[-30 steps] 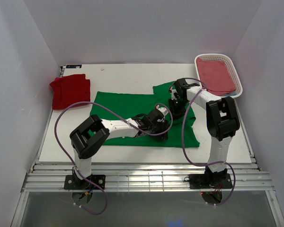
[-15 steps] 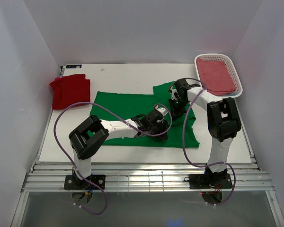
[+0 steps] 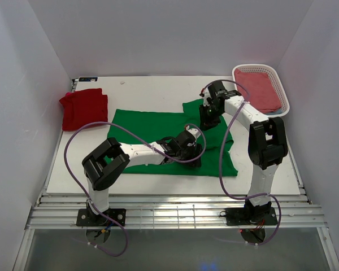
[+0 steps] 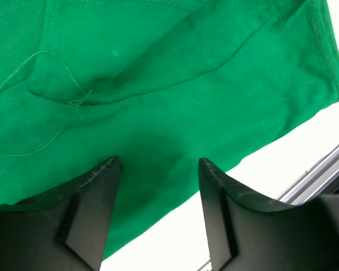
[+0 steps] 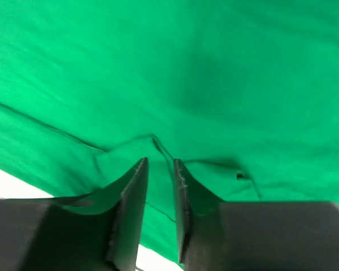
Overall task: Fold and stack the t-shirts
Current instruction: Fold the tshirt
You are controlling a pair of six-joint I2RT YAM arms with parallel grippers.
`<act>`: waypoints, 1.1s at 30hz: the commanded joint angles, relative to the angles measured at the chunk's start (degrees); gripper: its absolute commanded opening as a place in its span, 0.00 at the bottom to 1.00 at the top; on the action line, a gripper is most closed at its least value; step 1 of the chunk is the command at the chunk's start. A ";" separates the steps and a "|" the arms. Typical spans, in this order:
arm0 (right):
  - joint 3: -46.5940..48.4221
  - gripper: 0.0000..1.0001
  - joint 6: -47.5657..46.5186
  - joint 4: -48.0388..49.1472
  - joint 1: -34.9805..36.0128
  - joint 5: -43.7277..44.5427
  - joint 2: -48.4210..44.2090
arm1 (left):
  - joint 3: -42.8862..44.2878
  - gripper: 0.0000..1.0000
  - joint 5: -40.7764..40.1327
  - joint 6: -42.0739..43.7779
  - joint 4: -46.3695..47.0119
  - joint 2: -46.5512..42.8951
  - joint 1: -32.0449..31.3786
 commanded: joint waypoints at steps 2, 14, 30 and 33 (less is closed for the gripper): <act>-5.39 0.33 -0.22 -3.23 0.25 3.37 -1.98 | -0.18 0.71 -1.67 0.82 -4.86 -0.04 -0.13; -13.31 0.34 -0.31 -1.56 0.33 0.65 -4.27 | -0.97 0.73 -1.67 0.20 -4.68 -0.12 -0.22; -17.71 0.08 -0.84 0.73 0.95 -1.55 -3.39 | -1.59 0.73 -3.51 0.20 -4.60 -0.21 -0.13; -16.22 0.08 -0.66 0.47 1.04 -1.20 -4.89 | -1.59 0.72 -3.60 0.11 -4.60 -0.21 -0.13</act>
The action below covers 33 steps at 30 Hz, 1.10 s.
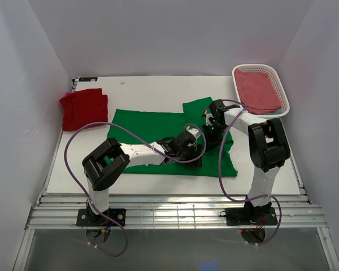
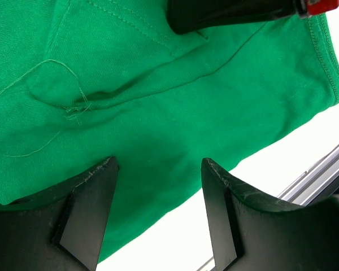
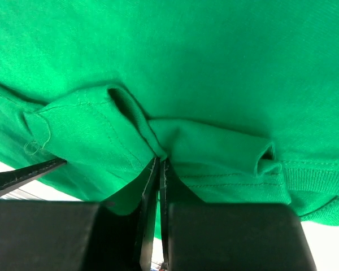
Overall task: Fold and stack the t-shirts
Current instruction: Fold the tshirt
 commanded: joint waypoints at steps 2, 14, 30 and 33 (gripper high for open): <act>3.40 0.08 -0.05 -0.67 0.56 -0.46 -3.64 | -1.96 0.72 -3.10 0.18 -4.51 -0.10 0.20; 20.63 0.08 -0.57 -4.37 0.64 -3.79 4.95 | -2.22 0.72 -3.19 0.35 -4.51 0.07 0.20; 19.33 0.31 -1.72 5.73 0.64 -1.16 5.69 | -4.24 0.71 -23.27 -3.59 -9.06 -11.21 0.37; 17.91 0.32 -0.84 7.67 0.64 -1.77 0.58 | -1.35 0.71 -36.79 -5.97 -15.83 -20.01 2.83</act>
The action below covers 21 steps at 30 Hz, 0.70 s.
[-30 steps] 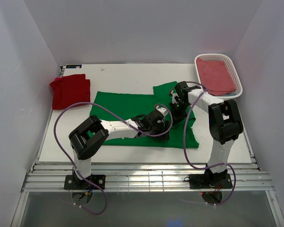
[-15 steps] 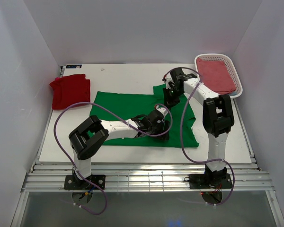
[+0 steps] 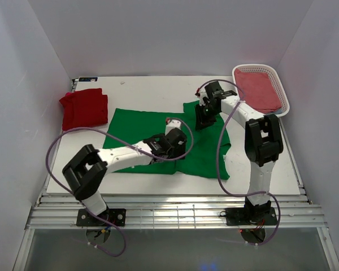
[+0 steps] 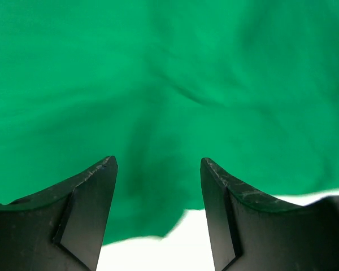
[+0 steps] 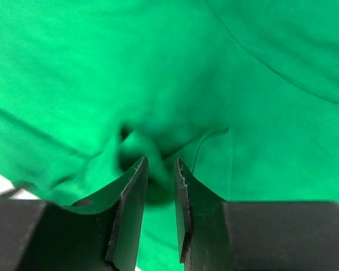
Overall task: Fold and stack the t-shirts
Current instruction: Fold the tshirt
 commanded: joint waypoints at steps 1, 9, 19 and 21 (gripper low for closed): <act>-0.34 0.32 0.97 5.58 0.12 -0.03 -9.46 | 3.54 0.71 -21.47 -3.26 -10.08 -13.40 4.79; 3.52 0.34 2.20 4.00 0.47 -5.91 -5.00 | 0.66 0.78 -15.01 3.24 -5.20 -21.68 11.41; 9.14 0.34 1.94 0.75 2.23 -6.71 4.32 | -2.77 0.42 5.74 -1.24 3.77 -12.54 7.55; 10.20 0.34 1.59 -0.39 2.58 -6.80 5.38 | -2.94 0.38 7.86 -1.42 4.74 -11.49 6.58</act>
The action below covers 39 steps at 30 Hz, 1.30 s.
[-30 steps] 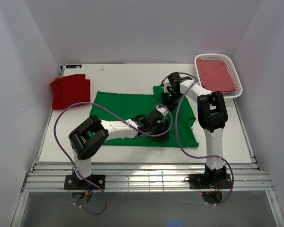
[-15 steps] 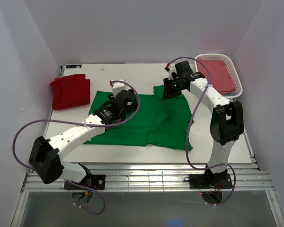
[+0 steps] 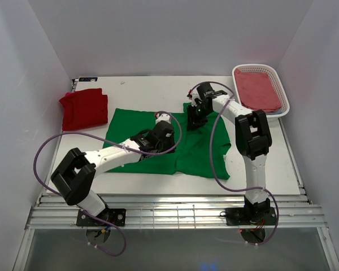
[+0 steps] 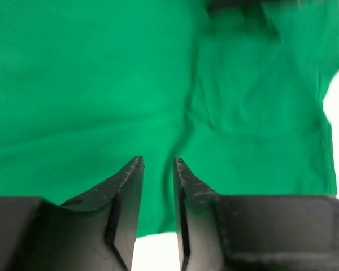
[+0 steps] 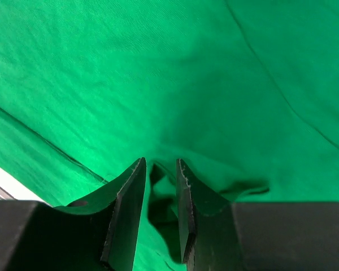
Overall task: Fold and stack the t-shirts
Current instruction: Fold the tshirt
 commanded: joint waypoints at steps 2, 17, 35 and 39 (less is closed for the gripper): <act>4.28 0.35 -0.64 -2.04 1.16 -1.48 0.58 | 0.27 0.38 6.48 -1.44 4.70 -0.73 -2.81; -0.37 0.34 -3.10 -5.03 3.18 0.71 0.40 | -2.19 0.37 7.72 -4.17 5.67 1.03 -5.27; -0.29 0.08 -4.51 -4.94 4.59 0.01 -0.39 | -5.44 0.37 5.78 -4.96 4.97 -1.87 -5.54; 1.38 0.08 -3.89 -3.80 4.59 -0.34 -0.56 | -5.97 0.37 5.52 -5.22 4.96 -2.31 -5.53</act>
